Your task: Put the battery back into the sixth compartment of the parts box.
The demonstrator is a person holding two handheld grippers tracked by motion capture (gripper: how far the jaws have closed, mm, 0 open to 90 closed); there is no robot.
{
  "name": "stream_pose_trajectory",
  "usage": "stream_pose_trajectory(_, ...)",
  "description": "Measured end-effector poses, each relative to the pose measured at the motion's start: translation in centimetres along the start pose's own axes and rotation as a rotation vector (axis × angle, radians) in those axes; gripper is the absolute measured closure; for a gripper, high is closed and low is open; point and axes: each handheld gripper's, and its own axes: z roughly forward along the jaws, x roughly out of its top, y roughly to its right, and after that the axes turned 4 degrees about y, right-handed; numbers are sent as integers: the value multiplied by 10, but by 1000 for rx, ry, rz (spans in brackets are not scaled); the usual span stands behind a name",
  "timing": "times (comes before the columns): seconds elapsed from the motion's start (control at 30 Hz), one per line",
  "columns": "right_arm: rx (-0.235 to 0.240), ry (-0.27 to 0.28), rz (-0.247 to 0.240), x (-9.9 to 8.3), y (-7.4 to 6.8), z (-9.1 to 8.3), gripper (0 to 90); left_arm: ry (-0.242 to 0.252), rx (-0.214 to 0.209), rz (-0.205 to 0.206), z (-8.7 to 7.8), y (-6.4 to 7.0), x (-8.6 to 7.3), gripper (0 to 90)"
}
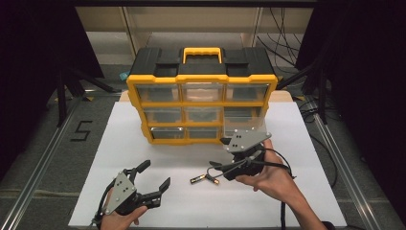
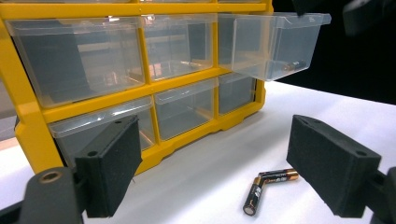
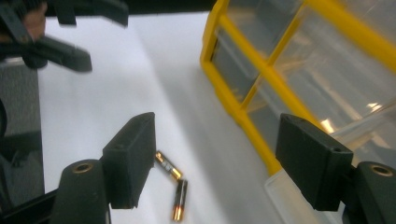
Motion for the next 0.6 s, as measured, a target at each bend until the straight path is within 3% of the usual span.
stream_pose_trajectory(0.13,29,-49,-10,-7,-5,13,298,0,0,1,0,0,0,172)
stream_pose_trajectory(0.33,33,-118,-39,-13,-12,27,298,0,1,0,0,0,0,172)
stream_pose_trajectory(0.6,61,-181,-24,-26,-16,46,305,0,2,0,0,0,0,172)
